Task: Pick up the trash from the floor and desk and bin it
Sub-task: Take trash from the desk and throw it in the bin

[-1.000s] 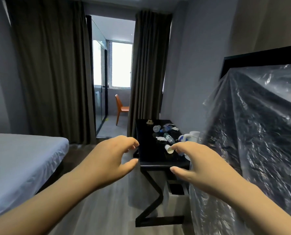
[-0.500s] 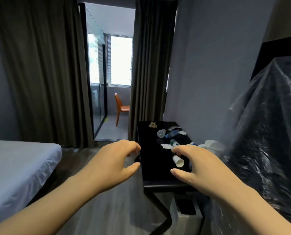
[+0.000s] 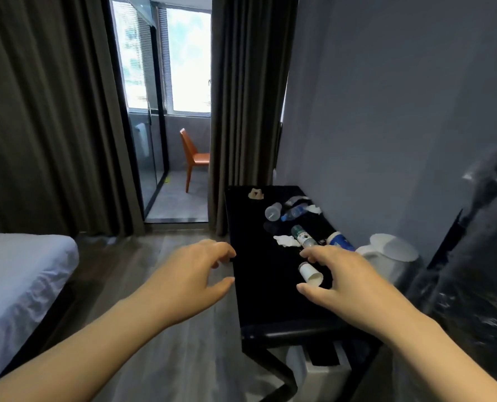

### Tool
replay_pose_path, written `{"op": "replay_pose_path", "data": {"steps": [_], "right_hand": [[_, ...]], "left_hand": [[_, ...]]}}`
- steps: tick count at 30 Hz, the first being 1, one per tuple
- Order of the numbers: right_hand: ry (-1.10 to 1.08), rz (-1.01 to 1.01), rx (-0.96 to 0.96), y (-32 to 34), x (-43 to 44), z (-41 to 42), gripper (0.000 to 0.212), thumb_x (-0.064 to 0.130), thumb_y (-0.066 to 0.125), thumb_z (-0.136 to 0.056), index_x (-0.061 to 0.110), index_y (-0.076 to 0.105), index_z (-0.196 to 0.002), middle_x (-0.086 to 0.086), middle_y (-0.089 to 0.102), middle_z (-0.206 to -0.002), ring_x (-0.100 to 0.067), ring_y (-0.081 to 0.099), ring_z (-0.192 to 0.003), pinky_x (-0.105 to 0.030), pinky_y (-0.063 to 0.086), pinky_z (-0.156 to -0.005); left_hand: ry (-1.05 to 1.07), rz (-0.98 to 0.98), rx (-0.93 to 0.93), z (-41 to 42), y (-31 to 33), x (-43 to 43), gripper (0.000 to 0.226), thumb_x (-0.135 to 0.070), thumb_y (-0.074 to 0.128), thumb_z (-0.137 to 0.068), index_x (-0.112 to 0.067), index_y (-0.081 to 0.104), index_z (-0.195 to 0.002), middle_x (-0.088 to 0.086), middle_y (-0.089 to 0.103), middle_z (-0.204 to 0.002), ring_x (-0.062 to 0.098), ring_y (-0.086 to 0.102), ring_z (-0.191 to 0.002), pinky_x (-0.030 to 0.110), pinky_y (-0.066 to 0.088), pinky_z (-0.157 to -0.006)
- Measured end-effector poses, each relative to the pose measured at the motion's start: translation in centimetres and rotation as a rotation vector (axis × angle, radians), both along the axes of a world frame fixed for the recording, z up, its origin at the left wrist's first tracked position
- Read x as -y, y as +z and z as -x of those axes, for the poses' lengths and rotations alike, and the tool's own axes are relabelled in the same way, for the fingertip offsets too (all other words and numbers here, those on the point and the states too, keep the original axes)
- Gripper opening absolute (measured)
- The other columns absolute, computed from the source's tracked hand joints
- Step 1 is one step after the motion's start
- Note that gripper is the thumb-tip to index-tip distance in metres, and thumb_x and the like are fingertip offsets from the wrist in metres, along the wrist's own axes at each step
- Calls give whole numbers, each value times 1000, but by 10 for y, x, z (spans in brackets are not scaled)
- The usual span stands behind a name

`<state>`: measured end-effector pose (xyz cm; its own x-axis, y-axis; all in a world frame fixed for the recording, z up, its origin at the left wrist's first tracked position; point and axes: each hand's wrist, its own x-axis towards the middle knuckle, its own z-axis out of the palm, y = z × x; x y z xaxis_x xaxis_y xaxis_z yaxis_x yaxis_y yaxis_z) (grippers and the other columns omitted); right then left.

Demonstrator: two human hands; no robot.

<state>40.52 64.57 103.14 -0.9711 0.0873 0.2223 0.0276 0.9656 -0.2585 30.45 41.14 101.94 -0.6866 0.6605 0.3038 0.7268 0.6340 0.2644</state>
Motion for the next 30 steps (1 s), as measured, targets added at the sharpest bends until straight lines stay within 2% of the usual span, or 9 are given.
{"op": "replay_pose_path", "data": {"steps": [2, 6, 9, 14, 18, 23, 27, 30], "right_hand": [[-34, 1, 21, -10, -5, 28, 57, 50, 62, -83, 32, 48, -135, 16, 54, -132, -2, 49, -122, -26, 44, -99], [-113, 14, 42, -27, -7, 88, 55, 50, 62, -83, 32, 49, -133, 15, 55, -131, -3, 51, -119, -25, 45, -96], [-173, 29, 103, -37, -3, 127, 57, 52, 62, -84, 34, 46, -135, 16, 53, -130, -2, 49, -119, -20, 42, -95], [-284, 89, 158, -57, 0, 181, 55, 53, 63, -82, 35, 49, -132, 15, 55, -127, -1, 51, -115, -20, 43, -94], [-359, 114, 224, -70, -3, 210, 57, 52, 62, -84, 36, 45, -136, 16, 52, -130, 1, 49, -117, -15, 38, -87], [-453, 169, 262, -86, -24, 247, 56, 50, 62, -85, 35, 44, -137, 13, 53, -127, -2, 50, -114, -16, 38, -84], [-502, 230, 242, -106, -54, 279, 54, 51, 64, -82, 36, 49, -131, 16, 56, -117, 0, 53, -102, -18, 43, -81], [-554, 305, 205, -119, -85, 307, 56, 48, 66, -81, 34, 49, -133, 13, 56, -124, 1, 50, -103, -17, 41, -86]], "left_hand": [[-29, 12, 14, 34, -9, -5, 39, -42, 58, -87, -34, 52, -124, -17, 57, -114, -4, 54, -96, 6, 42, -78], [-94, 20, 43, 106, -22, -12, 36, -40, 59, -87, -32, 53, -122, -17, 56, -113, -7, 48, -89, -1, 34, -67], [-147, 17, 69, 157, -29, -8, 35, -40, 59, -88, -32, 53, -121, -16, 56, -112, -5, 50, -91, 0, 35, -71], [-227, 25, 93, 238, -40, -11, 34, -38, 61, -86, -31, 56, -119, -15, 58, -109, -2, 54, -94, 13, 43, -85], [-285, 26, 152, 283, -59, -20, 35, -37, 61, -86, -30, 56, -120, -19, 53, -103, -4, 51, -93, 9, 40, -83], [-338, 63, 200, 335, -78, -49, 37, -38, 60, -87, -31, 54, -123, -21, 49, -104, -4, 50, -94, 9, 38, -84], [-356, 93, 245, 378, -89, -81, 38, -38, 59, -87, -33, 52, -124, -21, 51, -108, -2, 53, -97, 11, 40, -82], [-378, 133, 234, 415, -92, -113, 37, -39, 60, -86, -31, 53, -122, -19, 53, -108, -3, 53, -93, 10, 39, -79]]}}
